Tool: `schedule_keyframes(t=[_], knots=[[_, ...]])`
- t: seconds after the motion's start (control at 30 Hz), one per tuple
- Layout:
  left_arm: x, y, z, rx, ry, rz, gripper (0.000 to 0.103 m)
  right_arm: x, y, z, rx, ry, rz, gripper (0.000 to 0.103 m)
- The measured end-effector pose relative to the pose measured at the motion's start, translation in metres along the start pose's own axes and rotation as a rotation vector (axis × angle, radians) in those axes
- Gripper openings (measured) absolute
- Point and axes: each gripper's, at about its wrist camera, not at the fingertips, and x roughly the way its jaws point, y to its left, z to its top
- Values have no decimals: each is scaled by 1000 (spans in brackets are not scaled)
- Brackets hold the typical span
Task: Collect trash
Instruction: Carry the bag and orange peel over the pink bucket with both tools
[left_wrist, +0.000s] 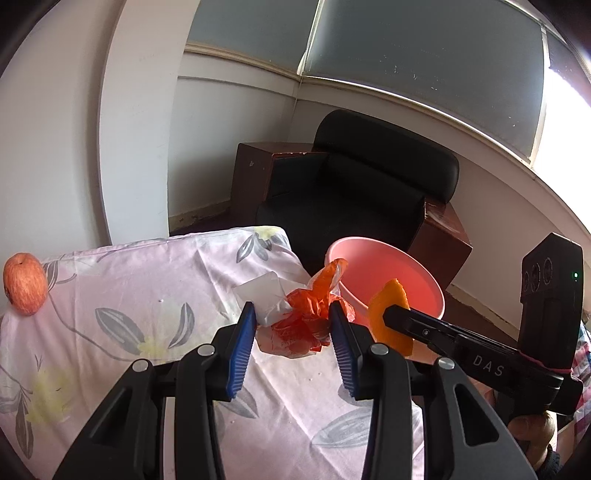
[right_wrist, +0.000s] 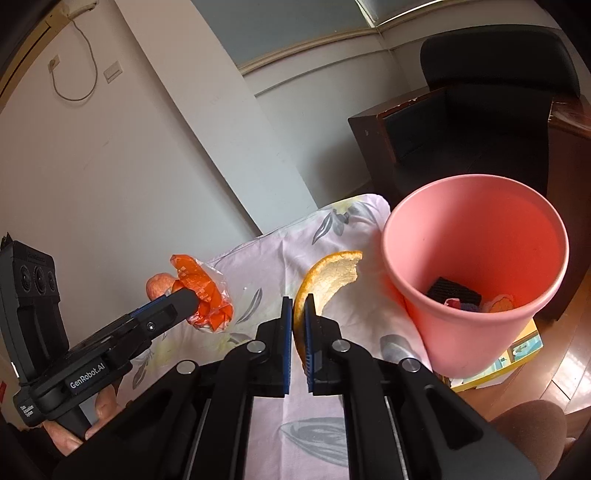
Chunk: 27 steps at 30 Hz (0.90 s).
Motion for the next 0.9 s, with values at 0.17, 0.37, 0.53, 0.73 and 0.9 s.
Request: schedule_keyframes(t=[0.17, 0.37, 0.53, 0.73, 0.9], knots=[[15, -19, 9, 30, 4, -17, 40, -6, -22, 12, 27, -33, -23, 7], [36, -41, 19, 64, 3, -44, 40, -12, -48, 22, 55, -62, -57, 7], [55, -60, 29, 92, -4, -69, 40, -16, -71, 31, 79, -82, -85, 7], [82, -78, 34, 115, 12, -93, 40, -16, -93, 34, 98, -89, -126, 7], [108, -91, 35, 136, 40, -89, 40, -11, -104, 34, 105, -86, -158, 7]])
